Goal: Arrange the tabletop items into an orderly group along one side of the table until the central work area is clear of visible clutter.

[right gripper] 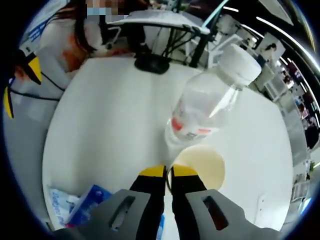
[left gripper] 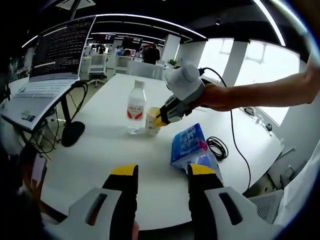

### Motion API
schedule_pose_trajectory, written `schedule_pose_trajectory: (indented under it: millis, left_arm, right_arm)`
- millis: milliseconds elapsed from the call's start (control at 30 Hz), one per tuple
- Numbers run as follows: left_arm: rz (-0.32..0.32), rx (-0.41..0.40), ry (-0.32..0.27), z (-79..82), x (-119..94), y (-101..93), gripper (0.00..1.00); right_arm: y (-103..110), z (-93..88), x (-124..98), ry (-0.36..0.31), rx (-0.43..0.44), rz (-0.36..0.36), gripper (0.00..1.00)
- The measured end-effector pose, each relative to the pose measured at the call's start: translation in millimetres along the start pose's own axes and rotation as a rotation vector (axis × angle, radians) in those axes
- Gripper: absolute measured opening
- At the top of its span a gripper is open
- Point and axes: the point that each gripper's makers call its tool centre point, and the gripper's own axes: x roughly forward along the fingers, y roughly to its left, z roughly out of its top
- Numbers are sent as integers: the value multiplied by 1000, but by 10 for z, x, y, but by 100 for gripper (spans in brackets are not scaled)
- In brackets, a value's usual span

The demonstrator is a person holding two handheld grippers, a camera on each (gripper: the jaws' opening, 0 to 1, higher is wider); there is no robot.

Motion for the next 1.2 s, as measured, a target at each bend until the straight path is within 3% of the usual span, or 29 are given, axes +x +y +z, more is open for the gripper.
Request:
schedule_pose_trajectory:
  millis: [200,367,600,767,1067,1200]
  left_arm:
    - [-5,5,2,9,20,-25,38]
    - [-12,15,5,10,47,-66,38]
    - [-41,25,11,24,137,-179,38]
    - [-61,31,14,14,170,-261,38]
    - [-83,31,18,-9,191,-326,38]
    - [-93,38,24,-13,206,-352,38]
  right_arm:
    - [-7,8,-44,-32,10,-2,7]
    - [15,138,-222,-111,36,2,12]
    - [-63,170,-484,-173,54,-38,15]
    - [-125,156,-700,-244,144,-64,16]
    - [-149,-206,-1002,-292,305,-106,17]
    - [-137,-472,-1127,-295,372,-134,18]
